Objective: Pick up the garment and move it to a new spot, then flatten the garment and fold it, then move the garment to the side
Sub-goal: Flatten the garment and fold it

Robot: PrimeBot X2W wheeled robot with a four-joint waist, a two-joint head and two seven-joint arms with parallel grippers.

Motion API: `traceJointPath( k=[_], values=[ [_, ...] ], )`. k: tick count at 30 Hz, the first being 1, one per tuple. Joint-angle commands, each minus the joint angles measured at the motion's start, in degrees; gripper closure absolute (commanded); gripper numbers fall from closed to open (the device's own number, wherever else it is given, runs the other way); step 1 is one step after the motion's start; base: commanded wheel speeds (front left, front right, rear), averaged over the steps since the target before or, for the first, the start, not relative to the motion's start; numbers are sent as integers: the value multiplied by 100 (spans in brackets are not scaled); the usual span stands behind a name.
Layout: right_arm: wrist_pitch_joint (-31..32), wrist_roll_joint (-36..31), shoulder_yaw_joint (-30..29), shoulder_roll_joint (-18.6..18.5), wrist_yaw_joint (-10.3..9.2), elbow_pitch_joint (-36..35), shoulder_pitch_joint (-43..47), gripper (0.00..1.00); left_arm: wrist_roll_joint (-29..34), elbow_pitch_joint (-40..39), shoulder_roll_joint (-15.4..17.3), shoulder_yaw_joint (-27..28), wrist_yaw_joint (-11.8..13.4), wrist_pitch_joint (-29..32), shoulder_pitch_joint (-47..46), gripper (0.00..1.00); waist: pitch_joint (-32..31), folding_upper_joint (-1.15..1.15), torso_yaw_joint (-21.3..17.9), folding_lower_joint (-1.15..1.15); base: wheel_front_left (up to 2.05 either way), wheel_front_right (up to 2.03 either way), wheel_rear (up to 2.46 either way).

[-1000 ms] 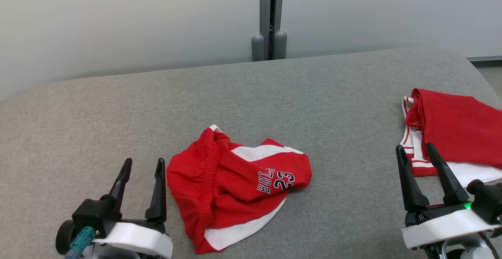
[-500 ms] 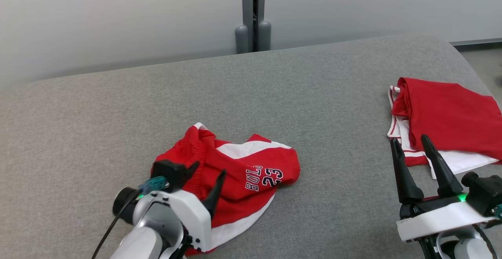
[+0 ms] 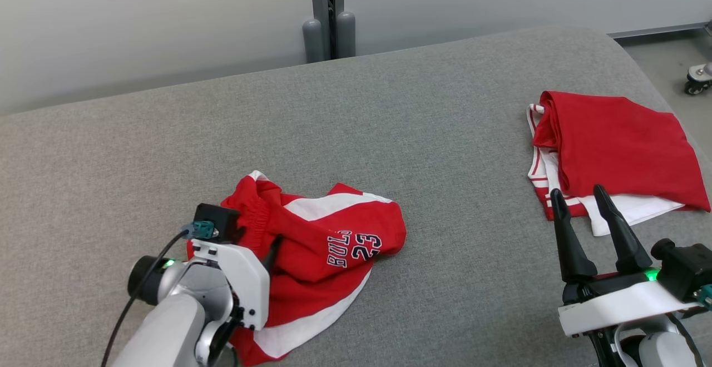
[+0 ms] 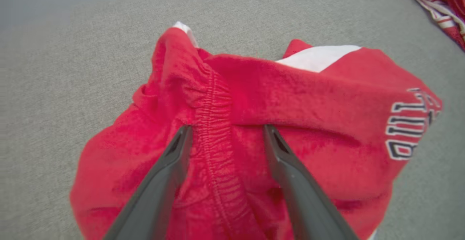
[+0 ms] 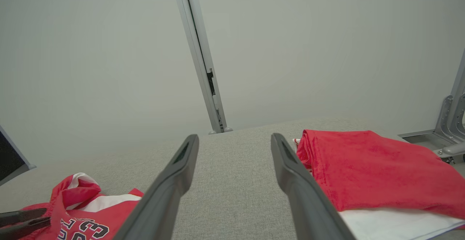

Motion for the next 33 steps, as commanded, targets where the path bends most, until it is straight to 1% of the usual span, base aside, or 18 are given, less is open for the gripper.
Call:
traceJointPath(
  k=[1, 5, 10, 15, 16, 17, 18, 19, 24, 29, 33],
  values=[
    [-49, 7, -11, -10, 1, 17, -42, 0, 66, 102, 96, 11, 32, 25, -121, 0, 14, 0, -13, 0, 0, 0, 0],
    [-60, 1, -13, -3, 1, 41, -70, 0, 277, 345, 205, -32, 218, -67, -260, 0, 25, 0, -20, 0, 0, 0, 0],
    [-54, -8, -16, -22, 1, 70, -65, 0, 353, 497, 252, -85, 252, -118, -314, 0, -6, 0, 3, 0, 0, 0, 0],
    [-18, -21, 13, -24, 1, 74, -85, 0, 523, 657, 319, -168, 412, -170, -378, 0, -53, 0, 22, 0, 0, 0, 0],
    [-20, -25, 16, -30, 1, 62, -78, 0, 507, 682, 317, -162, 441, -172, -388, 51, -59, 0, 34, 0, 0, 0, 0],
    [-17, -29, 12, -33, 1, 60, -70, 0, 493, 684, 325, -158, 451, -169, -391, 68, -64, 0, 42, 0, 0, 0, 0],
    [-13, -31, 5, -35, 1, 58, -61, 0, 467, 678, 330, -137, 462, -178, -393, 98, -67, 0, 51, 0, 0, 0, 0],
    [-12, -34, 1, -35, 1, 56, -49, 0, 451, 666, 339, -123, 452, -182, -390, 100, -70, 0, 60, 0, 0, 0, 0],
    [-1, -25, -30, -54, 1, 51, 29, 0, 266, 474, 404, 26, 466, -212, -256, 100, -111, 0, 131, 0, 0, 0, 0],
    [44, -35, -44, -77, 1, -2, 61, 0, -18, 222, 666, 314, 457, -124, -56, 100, -107, 0, 238, 0, 0, 0, 0],
    [91, -40, -36, -98, 1, -46, 56, 0, -230, 190, 857, 529, 463, -69, 104, 100, -71, 0, 306, 0, 0, 0, 0]
  ],
)
